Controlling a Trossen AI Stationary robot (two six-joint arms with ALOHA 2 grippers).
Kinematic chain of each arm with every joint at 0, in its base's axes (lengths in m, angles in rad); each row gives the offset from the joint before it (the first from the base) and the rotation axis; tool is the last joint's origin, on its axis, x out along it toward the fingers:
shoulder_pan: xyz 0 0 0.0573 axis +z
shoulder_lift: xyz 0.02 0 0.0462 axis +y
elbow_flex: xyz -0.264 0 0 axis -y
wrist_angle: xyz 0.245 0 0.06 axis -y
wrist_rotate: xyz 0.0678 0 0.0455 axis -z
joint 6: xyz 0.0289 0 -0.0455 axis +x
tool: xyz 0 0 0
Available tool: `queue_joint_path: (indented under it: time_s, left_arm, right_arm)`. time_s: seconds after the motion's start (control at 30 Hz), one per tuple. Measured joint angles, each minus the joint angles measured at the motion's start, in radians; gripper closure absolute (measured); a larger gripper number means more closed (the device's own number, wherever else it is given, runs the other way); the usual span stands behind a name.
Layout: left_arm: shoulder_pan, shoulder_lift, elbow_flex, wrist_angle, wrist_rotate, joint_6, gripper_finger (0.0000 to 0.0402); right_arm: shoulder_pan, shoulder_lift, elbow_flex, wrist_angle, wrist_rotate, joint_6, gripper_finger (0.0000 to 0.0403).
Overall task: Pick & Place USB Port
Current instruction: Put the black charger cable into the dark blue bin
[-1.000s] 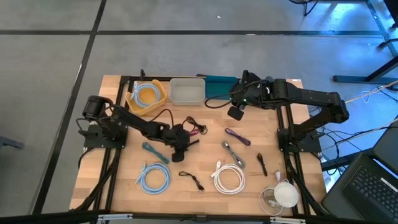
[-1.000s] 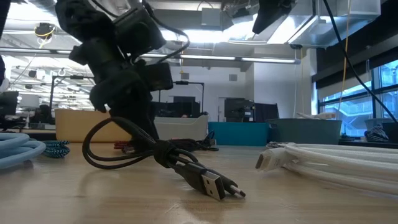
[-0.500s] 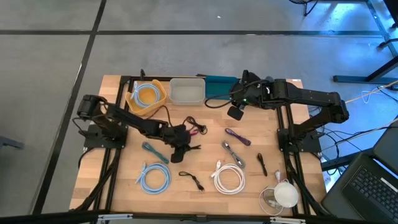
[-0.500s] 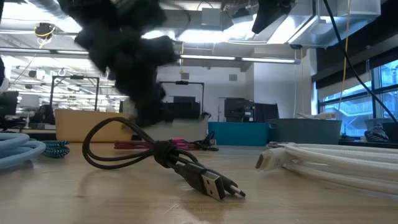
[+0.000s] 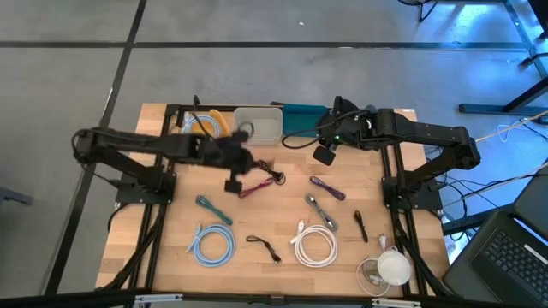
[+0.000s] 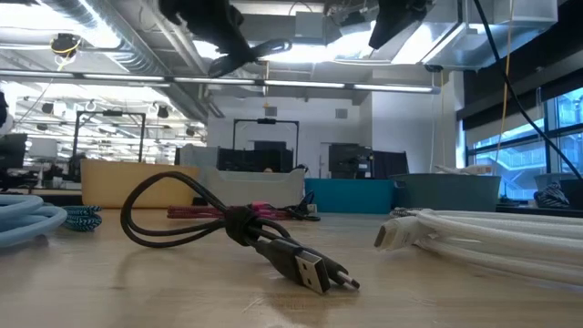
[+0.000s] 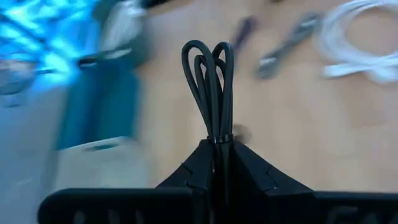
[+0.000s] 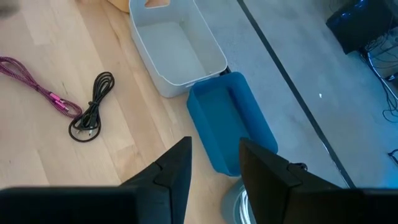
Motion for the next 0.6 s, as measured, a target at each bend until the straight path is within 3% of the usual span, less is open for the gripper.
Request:
queue_joint_path:
  time_s: [0.3, 0.6]
  left_arm:
    - [0.23, 0.001, 0.177, -0.111, -0.043, 0.223, 0.0371]
    - [0.418, 0.023, 0.24, -0.09, 0.056, 0.253, 0.0371]
  right_arm:
    - [0.0, 0.0, 0.0, 0.001, 0.0, -0.002, 0.0267]
    - [0.0, 0.0, 0.0, 0.008, 0.0, -0.002, 0.0267]
